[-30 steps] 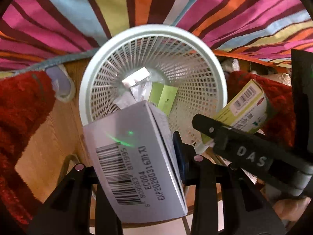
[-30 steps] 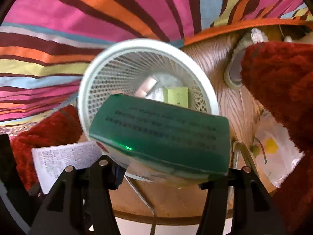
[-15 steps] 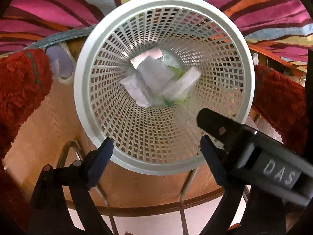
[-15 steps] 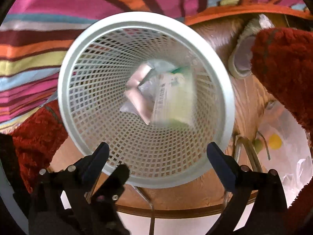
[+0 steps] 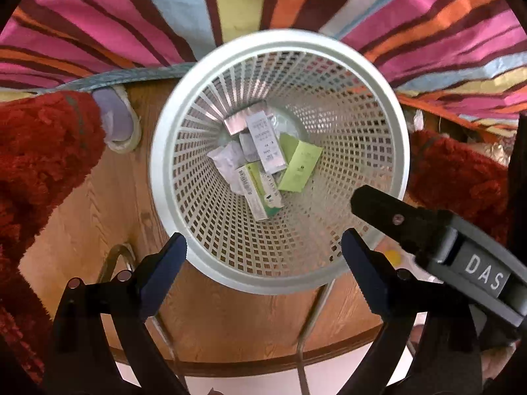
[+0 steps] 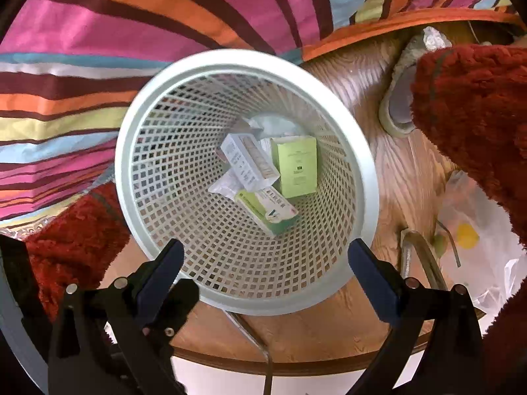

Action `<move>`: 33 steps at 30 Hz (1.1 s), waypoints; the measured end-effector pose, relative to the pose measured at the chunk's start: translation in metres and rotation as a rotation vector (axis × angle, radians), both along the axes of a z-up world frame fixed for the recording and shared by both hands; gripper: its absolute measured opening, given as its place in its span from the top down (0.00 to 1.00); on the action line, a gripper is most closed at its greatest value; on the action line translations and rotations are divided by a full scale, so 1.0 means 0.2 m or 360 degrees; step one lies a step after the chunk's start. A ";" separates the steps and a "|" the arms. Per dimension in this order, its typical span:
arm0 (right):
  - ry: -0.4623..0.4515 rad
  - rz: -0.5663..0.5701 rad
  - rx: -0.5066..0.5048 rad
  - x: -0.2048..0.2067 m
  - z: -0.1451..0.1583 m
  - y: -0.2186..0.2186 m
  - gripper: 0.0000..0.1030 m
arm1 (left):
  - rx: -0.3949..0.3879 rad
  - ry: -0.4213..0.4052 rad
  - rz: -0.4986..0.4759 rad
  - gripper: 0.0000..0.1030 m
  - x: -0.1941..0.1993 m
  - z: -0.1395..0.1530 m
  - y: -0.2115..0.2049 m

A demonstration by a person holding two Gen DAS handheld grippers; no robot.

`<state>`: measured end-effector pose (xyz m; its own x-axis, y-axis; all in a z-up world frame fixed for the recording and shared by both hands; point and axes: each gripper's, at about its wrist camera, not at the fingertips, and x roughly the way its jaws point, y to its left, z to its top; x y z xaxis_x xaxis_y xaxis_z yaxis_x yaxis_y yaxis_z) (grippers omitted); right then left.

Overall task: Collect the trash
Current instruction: 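Open both tools over the wastebasket to drop the two boxes, then raise both tools back toward the remaining boxes on the bed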

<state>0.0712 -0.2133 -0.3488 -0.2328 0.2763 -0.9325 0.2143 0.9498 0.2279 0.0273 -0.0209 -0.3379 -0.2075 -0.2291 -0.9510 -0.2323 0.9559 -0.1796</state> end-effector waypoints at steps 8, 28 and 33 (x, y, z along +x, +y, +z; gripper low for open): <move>-0.0113 0.0015 -0.0021 -0.01 0.10 0.02 0.07 | -0.0076 0.0005 0.0126 0.10 -0.04 0.05 0.07; -0.0968 0.0074 -0.0156 -0.07 0.81 -0.03 0.07 | 0.0131 -0.0849 -0.0162 0.11 -0.05 0.89 0.05; -0.1235 0.0007 -0.0251 -0.05 1.08 -0.07 0.07 | 0.0110 -0.1054 -0.0015 0.11 0.00 1.13 0.12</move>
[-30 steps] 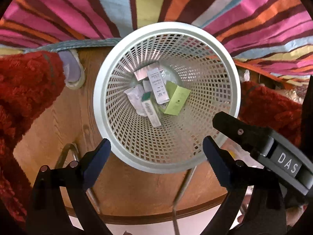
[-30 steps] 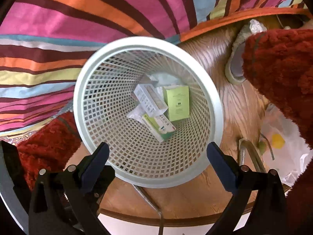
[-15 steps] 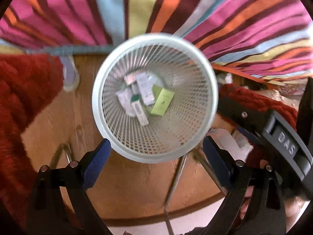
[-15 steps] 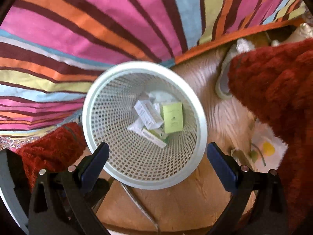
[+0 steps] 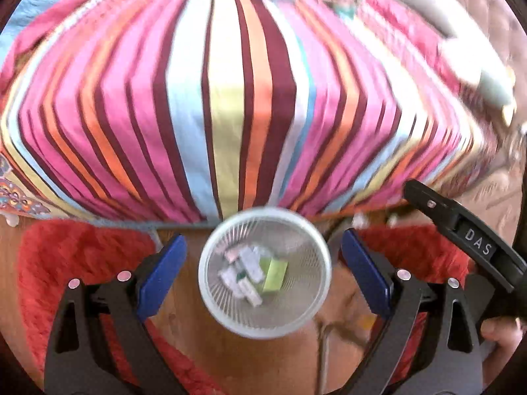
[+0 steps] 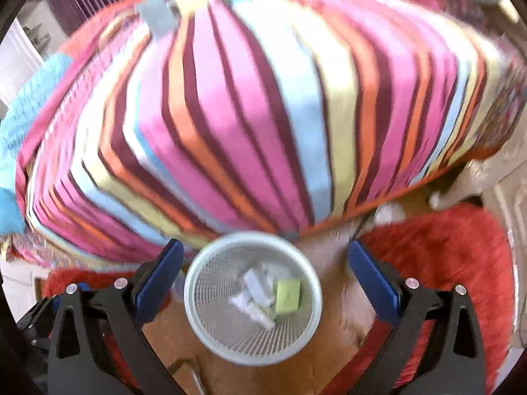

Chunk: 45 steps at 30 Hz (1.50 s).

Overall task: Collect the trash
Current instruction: 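Raise both tools back toward the remaining boxes on the bed, then grasp the teal mosquito-liquid box with the left tool while the right tool grasps the tissue packet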

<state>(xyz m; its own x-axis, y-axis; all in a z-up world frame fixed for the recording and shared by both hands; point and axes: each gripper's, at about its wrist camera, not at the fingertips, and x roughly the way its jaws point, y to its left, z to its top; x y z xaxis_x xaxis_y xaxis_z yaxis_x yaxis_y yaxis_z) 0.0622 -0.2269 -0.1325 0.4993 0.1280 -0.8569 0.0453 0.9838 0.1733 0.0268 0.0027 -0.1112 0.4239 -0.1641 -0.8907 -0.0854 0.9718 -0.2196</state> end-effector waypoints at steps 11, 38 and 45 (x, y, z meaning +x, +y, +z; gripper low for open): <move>-0.0488 -0.0169 -0.0052 0.24 0.48 -0.17 0.07 | -0.0004 -0.0269 0.0148 0.11 0.33 0.35 0.03; -0.0509 -0.0037 -0.0144 1.11 0.59 0.00 0.07 | -0.0075 -0.0295 0.0370 0.10 1.40 0.32 0.02; -0.0433 0.0016 -0.0191 1.36 0.53 0.07 0.07 | -0.0066 -0.0288 0.0385 0.10 1.59 0.24 0.01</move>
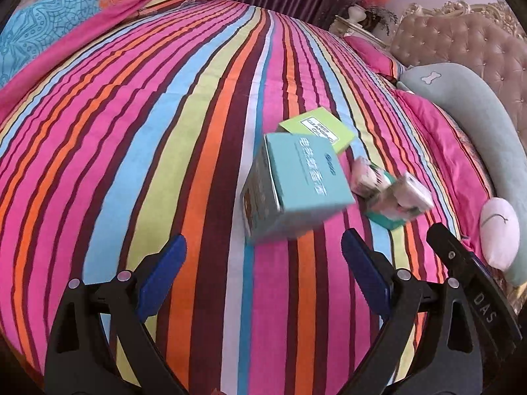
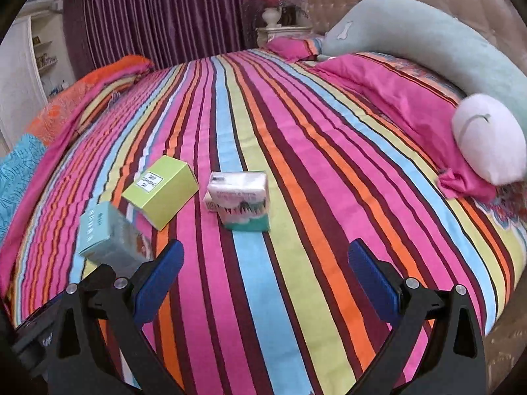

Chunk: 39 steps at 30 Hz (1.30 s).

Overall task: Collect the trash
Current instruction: 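Grasp the teal mosquito-liquid box with the left tool while the right tool grasps the tissue packet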

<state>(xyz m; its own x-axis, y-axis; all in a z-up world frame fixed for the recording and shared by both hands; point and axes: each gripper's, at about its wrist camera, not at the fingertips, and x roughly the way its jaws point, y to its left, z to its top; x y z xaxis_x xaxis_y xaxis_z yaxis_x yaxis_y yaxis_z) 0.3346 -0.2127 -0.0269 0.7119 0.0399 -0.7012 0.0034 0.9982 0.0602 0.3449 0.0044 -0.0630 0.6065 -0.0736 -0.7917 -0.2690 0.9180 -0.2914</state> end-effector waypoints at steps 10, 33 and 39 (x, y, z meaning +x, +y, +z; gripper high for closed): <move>0.0104 -0.0016 -0.0038 0.26 -0.13 0.08 0.07 | -0.0016 0.0004 0.0032 0.10 0.18 -0.08 0.02; 0.0221 0.0006 0.0136 0.39 -0.24 0.02 0.52 | -0.0158 0.0011 0.0040 0.53 0.23 -0.13 0.11; 0.0191 0.0033 0.0126 0.32 -0.20 0.02 0.53 | -0.0141 -0.0026 0.0003 0.53 0.14 -0.06 0.14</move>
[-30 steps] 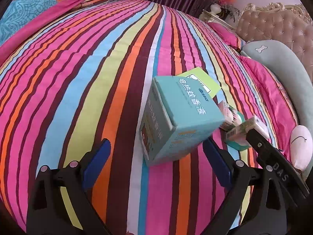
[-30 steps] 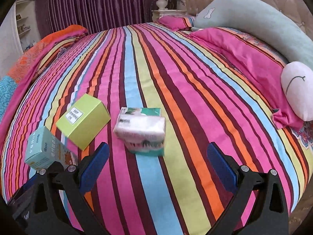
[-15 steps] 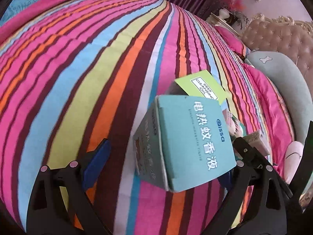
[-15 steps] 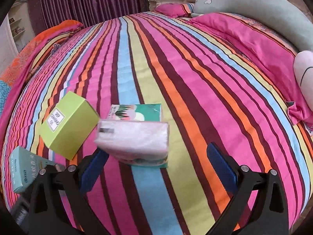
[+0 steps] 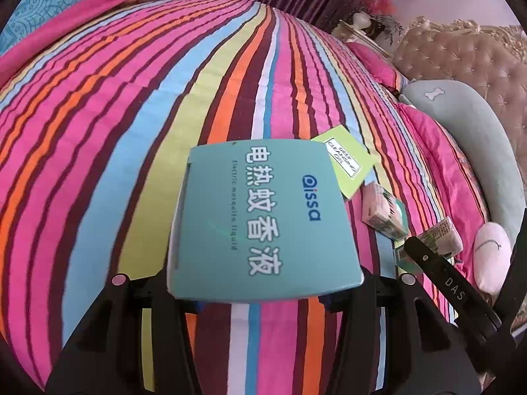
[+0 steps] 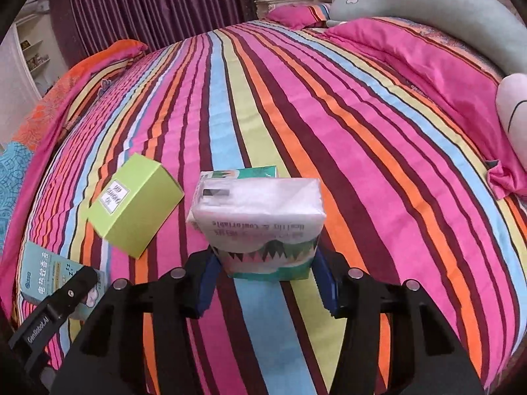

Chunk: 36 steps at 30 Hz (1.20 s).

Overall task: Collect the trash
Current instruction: 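Grasp the teal mosquito-liquid box with the left tool while the right tool grasps the tissue packet, then carry the teal box and tissue packet over the wastebasket with both tools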

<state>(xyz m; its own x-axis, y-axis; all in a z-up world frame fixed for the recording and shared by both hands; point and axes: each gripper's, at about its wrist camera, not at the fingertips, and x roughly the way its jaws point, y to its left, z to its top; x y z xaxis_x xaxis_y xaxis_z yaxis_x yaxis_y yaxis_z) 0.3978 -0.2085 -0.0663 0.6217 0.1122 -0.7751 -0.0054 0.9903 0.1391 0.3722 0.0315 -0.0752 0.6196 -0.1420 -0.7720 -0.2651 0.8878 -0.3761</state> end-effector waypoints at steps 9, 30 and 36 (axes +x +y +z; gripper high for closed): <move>-0.0035 0.0007 -0.0010 -0.17 0.11 -0.02 0.53 | 0.0122 -0.0059 -0.0054 0.53 -0.20 0.18 -0.01; -0.0230 0.0061 0.0060 -0.79 0.41 -0.15 0.53 | 0.0403 -0.0206 -0.0176 0.53 -0.82 0.56 -0.01; -0.0272 0.0098 0.0065 -0.95 0.44 -0.17 0.53 | 0.0445 -0.0219 -0.0206 0.53 -0.98 0.60 0.01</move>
<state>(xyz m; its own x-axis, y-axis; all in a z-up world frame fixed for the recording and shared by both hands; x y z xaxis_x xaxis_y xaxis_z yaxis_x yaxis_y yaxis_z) 0.2081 -0.2416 0.0225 0.7350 0.1837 -0.6527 -0.0931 0.9808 0.1713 0.1766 0.0333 0.0443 0.7113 -0.0209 -0.7026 -0.1072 0.9846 -0.1378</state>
